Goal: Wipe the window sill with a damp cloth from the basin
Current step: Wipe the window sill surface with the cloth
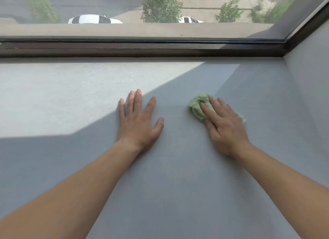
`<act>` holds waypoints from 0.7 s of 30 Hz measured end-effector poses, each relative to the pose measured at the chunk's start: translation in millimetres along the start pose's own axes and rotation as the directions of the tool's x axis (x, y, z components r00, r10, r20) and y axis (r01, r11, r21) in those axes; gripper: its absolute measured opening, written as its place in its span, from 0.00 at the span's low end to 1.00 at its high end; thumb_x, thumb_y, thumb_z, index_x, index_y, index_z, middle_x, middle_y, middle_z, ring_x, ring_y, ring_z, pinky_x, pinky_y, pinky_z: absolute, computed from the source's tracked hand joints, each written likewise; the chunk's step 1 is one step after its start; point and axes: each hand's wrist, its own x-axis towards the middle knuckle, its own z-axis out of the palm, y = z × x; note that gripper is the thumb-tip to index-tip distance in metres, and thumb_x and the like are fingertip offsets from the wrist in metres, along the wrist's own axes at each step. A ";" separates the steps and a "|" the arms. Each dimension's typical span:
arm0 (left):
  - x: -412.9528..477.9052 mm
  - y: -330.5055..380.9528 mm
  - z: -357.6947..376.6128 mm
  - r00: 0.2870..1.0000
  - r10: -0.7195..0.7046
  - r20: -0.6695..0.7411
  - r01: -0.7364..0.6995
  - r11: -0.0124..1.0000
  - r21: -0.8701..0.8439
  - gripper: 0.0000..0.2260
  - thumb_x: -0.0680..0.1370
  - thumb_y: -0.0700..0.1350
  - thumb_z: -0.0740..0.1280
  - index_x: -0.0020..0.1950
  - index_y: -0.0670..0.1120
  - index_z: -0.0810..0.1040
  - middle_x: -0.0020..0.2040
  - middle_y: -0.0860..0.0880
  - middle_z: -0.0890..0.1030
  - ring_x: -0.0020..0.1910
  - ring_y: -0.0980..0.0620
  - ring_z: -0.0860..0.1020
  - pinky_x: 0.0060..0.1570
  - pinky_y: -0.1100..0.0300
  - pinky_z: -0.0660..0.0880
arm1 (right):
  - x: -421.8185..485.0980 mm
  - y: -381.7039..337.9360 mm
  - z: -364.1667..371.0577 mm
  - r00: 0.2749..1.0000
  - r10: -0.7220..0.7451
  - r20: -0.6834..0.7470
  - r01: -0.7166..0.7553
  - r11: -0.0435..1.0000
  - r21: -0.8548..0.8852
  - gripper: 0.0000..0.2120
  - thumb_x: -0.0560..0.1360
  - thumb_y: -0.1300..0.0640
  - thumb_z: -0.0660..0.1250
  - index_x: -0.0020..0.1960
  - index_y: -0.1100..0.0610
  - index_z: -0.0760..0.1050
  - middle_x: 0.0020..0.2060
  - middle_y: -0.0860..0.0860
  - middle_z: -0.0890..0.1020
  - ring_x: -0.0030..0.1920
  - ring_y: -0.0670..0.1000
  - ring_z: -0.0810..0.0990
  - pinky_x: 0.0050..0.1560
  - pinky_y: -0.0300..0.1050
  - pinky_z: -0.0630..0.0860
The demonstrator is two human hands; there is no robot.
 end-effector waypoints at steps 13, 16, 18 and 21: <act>-148.4 67.0 3.0 0.998 -0.034 -0.048 0.024 0.981 -0.192 0.25 0.80 0.55 0.51 0.73 0.48 0.71 0.79 0.40 0.61 0.79 0.43 0.54 0.76 0.40 0.44 | -77.2 -5.2 6.9 0.993 -0.112 0.048 0.113 0.993 -0.024 0.24 0.82 0.50 0.54 0.78 0.43 0.59 0.80 0.47 0.55 0.80 0.54 0.52 0.78 0.49 0.45; -172.3 68.9 14.9 0.998 -0.060 -0.008 0.057 0.984 -0.170 0.26 0.79 0.56 0.51 0.75 0.49 0.68 0.80 0.41 0.58 0.80 0.45 0.51 0.76 0.42 0.43 | -62.4 -3.2 9.0 0.986 0.164 -0.034 -0.163 0.986 0.046 0.25 0.83 0.51 0.54 0.79 0.44 0.57 0.80 0.48 0.53 0.80 0.55 0.49 0.79 0.50 0.43; -174.0 73.0 17.7 0.999 -0.051 -0.001 0.050 0.989 -0.137 0.28 0.79 0.56 0.50 0.78 0.50 0.64 0.81 0.43 0.54 0.80 0.47 0.48 0.77 0.44 0.41 | -74.8 -19.6 15.3 0.974 0.211 -0.086 -0.208 0.977 0.045 0.25 0.82 0.52 0.54 0.79 0.45 0.57 0.80 0.50 0.54 0.80 0.56 0.50 0.78 0.54 0.45; -168.7 79.7 18.3 0.998 -0.061 0.006 0.061 0.994 -0.095 0.28 0.79 0.58 0.46 0.79 0.53 0.59 0.81 0.45 0.50 0.80 0.49 0.43 0.76 0.46 0.38 | -124.0 -36.3 26.2 0.997 -0.038 -0.063 0.039 0.999 0.022 0.26 0.80 0.52 0.56 0.78 0.47 0.62 0.79 0.52 0.59 0.79 0.58 0.54 0.78 0.58 0.51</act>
